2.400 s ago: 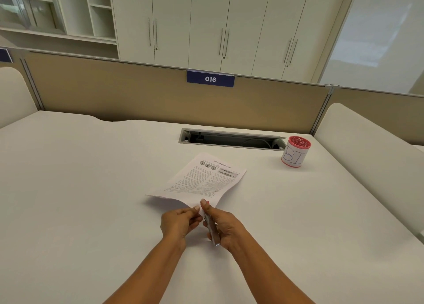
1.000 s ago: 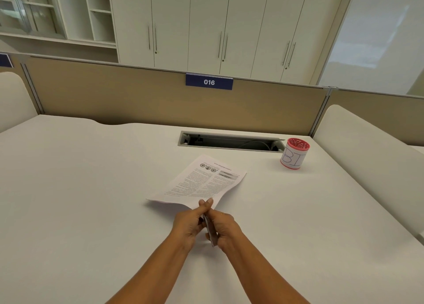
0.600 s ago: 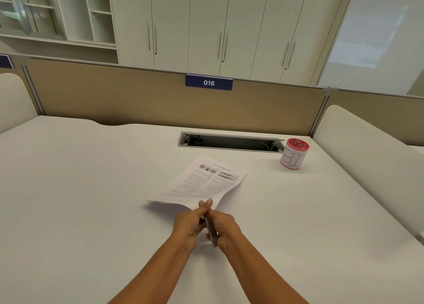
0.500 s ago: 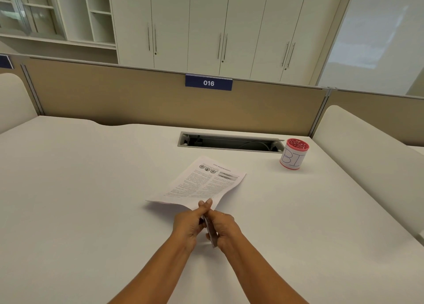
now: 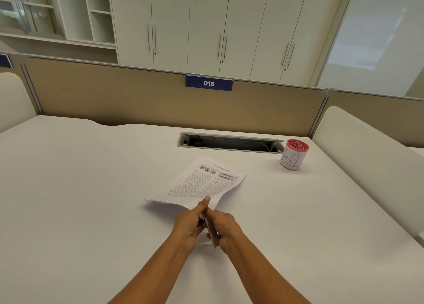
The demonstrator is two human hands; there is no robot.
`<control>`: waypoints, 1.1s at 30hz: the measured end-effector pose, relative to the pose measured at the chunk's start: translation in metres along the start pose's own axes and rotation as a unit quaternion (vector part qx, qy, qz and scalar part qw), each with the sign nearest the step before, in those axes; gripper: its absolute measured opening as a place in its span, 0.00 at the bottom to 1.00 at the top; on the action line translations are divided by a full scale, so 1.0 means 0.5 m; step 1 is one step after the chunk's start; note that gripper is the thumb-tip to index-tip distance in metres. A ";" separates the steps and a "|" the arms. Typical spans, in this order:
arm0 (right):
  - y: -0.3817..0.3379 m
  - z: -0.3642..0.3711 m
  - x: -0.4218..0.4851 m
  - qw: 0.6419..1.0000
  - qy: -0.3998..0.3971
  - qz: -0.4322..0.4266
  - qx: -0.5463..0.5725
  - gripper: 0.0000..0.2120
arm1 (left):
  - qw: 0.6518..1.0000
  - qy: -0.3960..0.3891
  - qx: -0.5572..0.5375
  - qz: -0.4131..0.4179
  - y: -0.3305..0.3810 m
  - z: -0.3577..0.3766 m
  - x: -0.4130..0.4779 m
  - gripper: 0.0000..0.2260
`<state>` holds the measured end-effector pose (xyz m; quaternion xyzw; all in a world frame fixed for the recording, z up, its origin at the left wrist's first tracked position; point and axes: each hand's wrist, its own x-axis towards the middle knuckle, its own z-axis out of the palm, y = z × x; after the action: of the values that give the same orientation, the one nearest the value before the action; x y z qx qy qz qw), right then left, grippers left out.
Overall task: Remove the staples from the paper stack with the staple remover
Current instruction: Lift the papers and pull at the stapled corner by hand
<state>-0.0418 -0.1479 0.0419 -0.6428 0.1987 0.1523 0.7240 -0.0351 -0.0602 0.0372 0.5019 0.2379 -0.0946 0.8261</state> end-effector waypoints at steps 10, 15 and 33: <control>0.001 -0.005 -0.001 0.999 -0.027 -0.032 -0.031 0.19 | 1.000 0.003 -0.018 -0.004 0.009 -0.004 -0.010 0.11; 0.005 -0.009 -0.002 0.997 -0.045 -0.053 -0.032 0.16 | 1.000 -0.001 0.001 0.008 0.019 -0.007 -0.013 0.07; -0.020 -0.064 0.016 0.999 0.003 0.023 0.024 0.22 | 0.998 0.034 -0.041 0.039 0.024 -0.028 -0.003 0.08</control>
<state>-0.0329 -0.1811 0.0438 -0.6211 0.2192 0.1622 0.7347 -0.0359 -0.0422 0.0421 0.4793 0.2501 -0.0354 0.8405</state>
